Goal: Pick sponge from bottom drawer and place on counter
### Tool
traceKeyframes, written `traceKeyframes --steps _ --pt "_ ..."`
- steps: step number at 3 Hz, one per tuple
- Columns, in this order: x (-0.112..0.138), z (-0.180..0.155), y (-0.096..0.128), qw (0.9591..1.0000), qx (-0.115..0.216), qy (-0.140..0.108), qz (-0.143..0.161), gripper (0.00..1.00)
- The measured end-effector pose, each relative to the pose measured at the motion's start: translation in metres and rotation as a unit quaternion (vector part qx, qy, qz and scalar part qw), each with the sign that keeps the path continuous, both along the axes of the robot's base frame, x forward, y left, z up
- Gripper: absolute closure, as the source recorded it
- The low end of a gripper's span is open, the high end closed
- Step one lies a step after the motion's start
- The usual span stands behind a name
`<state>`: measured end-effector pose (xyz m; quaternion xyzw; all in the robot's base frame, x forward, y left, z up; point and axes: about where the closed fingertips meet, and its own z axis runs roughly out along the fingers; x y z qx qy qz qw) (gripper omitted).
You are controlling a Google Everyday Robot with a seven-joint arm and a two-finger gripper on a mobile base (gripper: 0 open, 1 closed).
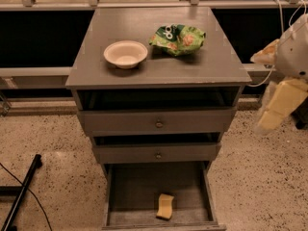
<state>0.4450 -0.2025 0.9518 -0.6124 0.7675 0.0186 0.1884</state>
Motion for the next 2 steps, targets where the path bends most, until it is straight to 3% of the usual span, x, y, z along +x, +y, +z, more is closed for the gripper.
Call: traceKeyframes --steps 1,2 --pt "-0.005 -0.056 0.040 0.9945 0.083 0.001 0.064 0.00" --pt "0.001 -0.063 0.056 0.9904 0.100 -0.030 0.091 0.00"
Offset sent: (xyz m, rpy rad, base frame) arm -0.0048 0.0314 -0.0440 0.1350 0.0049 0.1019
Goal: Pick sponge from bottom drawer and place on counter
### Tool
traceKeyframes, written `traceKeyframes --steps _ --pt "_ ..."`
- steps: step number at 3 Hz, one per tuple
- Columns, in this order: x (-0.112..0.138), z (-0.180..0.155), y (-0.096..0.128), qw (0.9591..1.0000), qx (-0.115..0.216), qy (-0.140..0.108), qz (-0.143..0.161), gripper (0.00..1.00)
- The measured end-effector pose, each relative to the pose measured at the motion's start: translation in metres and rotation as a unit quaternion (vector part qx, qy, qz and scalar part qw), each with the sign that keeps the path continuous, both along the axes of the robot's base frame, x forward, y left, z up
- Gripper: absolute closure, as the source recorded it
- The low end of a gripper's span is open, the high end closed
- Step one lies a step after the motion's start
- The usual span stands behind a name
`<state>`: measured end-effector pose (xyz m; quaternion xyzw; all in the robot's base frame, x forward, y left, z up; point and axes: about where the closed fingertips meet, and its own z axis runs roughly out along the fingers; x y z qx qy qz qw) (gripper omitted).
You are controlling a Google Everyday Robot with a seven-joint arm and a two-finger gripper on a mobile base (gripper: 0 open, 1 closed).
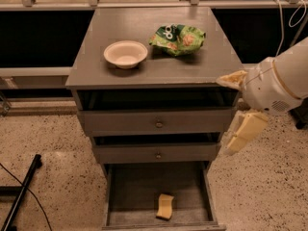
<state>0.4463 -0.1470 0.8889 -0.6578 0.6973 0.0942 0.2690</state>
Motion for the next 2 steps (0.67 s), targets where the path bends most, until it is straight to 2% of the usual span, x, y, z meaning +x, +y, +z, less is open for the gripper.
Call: traceKeyframes --steps 2 --pt "0.0060 -0.0041 -0.0001 0.9999 -0.010 -0.011 0.001 0.00"
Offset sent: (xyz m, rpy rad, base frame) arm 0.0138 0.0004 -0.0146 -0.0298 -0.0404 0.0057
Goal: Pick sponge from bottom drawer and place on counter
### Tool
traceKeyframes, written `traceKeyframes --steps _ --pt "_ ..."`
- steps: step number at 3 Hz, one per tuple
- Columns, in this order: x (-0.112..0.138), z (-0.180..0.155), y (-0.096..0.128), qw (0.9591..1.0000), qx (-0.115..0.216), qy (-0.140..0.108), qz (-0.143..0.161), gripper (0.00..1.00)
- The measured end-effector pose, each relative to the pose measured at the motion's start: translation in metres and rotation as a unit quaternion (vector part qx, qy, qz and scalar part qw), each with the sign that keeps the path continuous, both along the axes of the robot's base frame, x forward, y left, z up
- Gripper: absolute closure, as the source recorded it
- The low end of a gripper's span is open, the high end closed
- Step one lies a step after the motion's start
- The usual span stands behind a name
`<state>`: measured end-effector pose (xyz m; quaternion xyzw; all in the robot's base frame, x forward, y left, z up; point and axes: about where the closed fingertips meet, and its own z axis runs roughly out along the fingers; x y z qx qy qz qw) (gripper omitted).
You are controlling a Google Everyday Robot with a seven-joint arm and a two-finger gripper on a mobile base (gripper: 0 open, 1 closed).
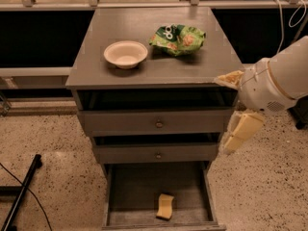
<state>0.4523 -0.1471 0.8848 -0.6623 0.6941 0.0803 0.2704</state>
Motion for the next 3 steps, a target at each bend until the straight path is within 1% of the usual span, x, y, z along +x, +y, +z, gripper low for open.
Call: traceKeyframes --steps 1,2,3 --pt "0.021 -0.088 -0.009 1.0000 -0.005 0.002 -0.001 0.00" --pt "0.021 -0.088 -0.009 1.0000 -0.006 0.002 -0.001 0.00" --pt "0.030 -0.107 -0.008 0.9998 0.003 0.017 -0.010 0.00"
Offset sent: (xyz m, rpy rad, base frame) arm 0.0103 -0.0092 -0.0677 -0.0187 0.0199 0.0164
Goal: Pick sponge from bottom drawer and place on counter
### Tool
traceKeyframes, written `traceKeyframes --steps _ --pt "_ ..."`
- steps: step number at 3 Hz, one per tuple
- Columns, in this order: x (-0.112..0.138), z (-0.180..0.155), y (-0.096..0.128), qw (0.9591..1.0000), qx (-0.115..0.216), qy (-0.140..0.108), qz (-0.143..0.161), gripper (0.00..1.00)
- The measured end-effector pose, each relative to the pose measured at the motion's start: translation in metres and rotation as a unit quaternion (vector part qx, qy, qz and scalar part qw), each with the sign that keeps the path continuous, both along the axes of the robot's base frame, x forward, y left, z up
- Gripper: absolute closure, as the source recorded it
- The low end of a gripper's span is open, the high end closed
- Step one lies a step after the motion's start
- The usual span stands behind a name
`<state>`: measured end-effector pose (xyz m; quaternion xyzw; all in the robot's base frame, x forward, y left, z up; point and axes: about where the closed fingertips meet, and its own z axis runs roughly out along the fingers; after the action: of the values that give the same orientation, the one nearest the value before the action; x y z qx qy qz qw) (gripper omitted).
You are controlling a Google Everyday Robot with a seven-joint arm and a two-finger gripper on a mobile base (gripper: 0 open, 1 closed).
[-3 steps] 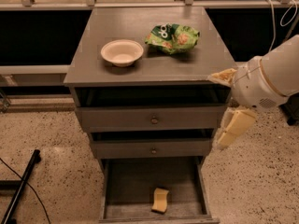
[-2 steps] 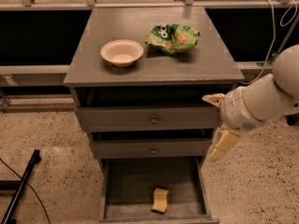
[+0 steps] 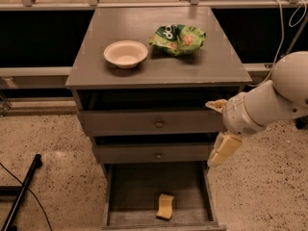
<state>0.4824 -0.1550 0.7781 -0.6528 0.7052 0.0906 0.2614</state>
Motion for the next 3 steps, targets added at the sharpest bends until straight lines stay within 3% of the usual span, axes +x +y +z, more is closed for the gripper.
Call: traceKeyframes --steps 1,2,3 --pt "0.005 -0.067 0.023 0.9991 0.011 0.040 0.000 0.00" --pt "0.006 -0.150 0.044 0.9982 0.040 0.045 0.001 0.00" --pt "0.022 -0.187 0.054 0.9953 0.096 -0.004 -0.008 0.00"
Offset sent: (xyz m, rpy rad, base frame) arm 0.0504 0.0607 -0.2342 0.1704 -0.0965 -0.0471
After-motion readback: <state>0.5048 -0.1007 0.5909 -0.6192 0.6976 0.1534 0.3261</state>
